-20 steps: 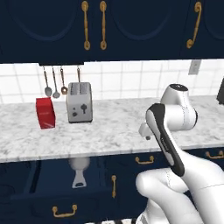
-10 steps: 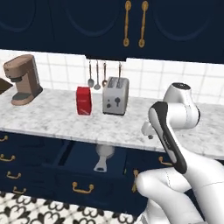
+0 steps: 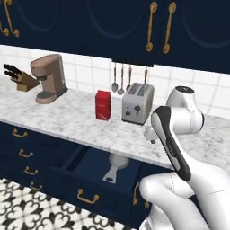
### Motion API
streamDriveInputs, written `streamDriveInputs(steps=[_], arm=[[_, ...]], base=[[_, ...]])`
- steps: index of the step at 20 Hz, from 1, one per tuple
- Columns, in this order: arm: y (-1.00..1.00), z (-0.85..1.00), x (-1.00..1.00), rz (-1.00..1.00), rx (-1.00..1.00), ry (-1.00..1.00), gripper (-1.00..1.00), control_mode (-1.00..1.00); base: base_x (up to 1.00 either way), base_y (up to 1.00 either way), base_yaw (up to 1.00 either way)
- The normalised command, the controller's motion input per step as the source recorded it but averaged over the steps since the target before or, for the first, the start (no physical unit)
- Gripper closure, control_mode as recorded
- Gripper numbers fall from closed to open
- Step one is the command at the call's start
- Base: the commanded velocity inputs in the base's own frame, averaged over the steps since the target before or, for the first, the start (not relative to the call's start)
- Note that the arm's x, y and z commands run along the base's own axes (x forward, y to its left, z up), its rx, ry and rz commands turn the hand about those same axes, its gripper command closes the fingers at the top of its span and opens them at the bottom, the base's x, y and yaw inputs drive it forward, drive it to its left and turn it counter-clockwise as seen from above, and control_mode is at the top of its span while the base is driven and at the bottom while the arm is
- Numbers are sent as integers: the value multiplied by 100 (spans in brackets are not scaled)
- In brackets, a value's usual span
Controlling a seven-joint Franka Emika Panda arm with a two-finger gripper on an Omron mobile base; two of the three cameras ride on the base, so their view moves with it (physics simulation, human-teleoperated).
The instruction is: Pick the measuring cup from the drawer and place it on the counter.
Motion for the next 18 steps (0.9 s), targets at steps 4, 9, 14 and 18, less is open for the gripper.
streamDriveInputs(steps=[4,9,14,18], arm=[[0,0,0,0,0,0,-100,100],[12,-25,-1,0,0,3,-100,-100],[83,-38,1,0,0,2,-100,-100],[83,-27,0,0,0,0,-100,-100]], base=[[32,-47,27],[0,0,0],[0,0,0],[0,0,0]])
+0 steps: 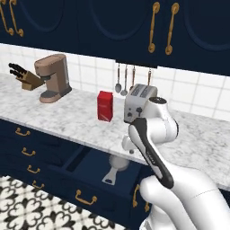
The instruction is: Pick the measuring cup from the drawer and place it on the counter.
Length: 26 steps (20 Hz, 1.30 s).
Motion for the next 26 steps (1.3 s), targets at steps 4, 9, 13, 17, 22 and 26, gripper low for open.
streamDriveInputs(steps=[4,9,13,17,22,26], arm=[[78,-23,0,-3,0,13,-100,-100],[71,-28,0,-2,0,10,-100,-100],[57,-25,1,-21,0,6,-100,-100],[39,-32,18,-23,0,5,-100,-100],[6,-26,44,-19,0,1,-100,-100],[10,-27,46,-8,0,8,-100,-100]], base=[[0,0,0],[0,0,0],[0,0,0],[0,0,0],[0,0,0],[0,0,0]])
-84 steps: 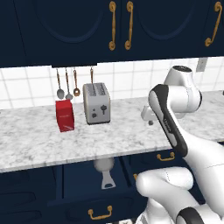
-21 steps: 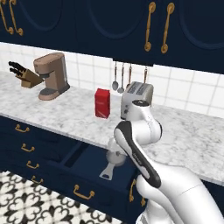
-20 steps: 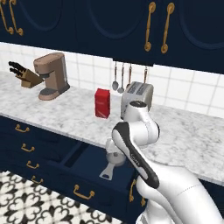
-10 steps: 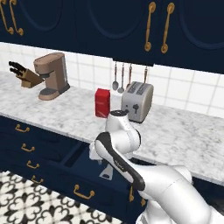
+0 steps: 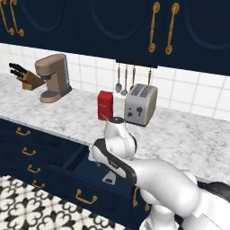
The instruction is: Pick the measuring cup from the drawer and place it on the counter.
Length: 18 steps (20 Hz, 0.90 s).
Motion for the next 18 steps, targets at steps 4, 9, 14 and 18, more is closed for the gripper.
streamDriveInputs(steps=[4,9,14,18], arm=[[19,-29,15,-3,0,4,-100,-100],[32,-43,0,0,0,1,-100,-100],[36,-69,-24,0,0,16,-100,-100],[46,-54,-88,0,0,13,-100,-100]], base=[[0,0,0],[0,0,0],[0,0,0],[0,0,0]])
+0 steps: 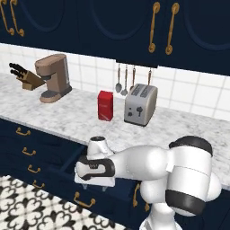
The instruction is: Pick the measuring cup from the drawer and place it on the counter.
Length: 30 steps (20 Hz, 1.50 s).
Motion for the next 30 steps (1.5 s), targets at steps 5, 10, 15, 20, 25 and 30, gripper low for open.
streamDriveInputs(steps=[5,10,15,20,25,30], arm=[[81,-20,-100,5,-1,0,-100,-100],[60,9,-91,5,-2,-3,-100,-100],[-3,91,1,0,0,-10,-100,-100],[-39,51,32,0,0,-5,-100,-100],[-73,-2,17,0,0,-1,-100,-100],[-58,-20,44,0,0,0,-100,-100]], base=[[0,0,0],[0,0,0],[0,0,0],[0,0,0],[0,0,0],[0,0,0]])
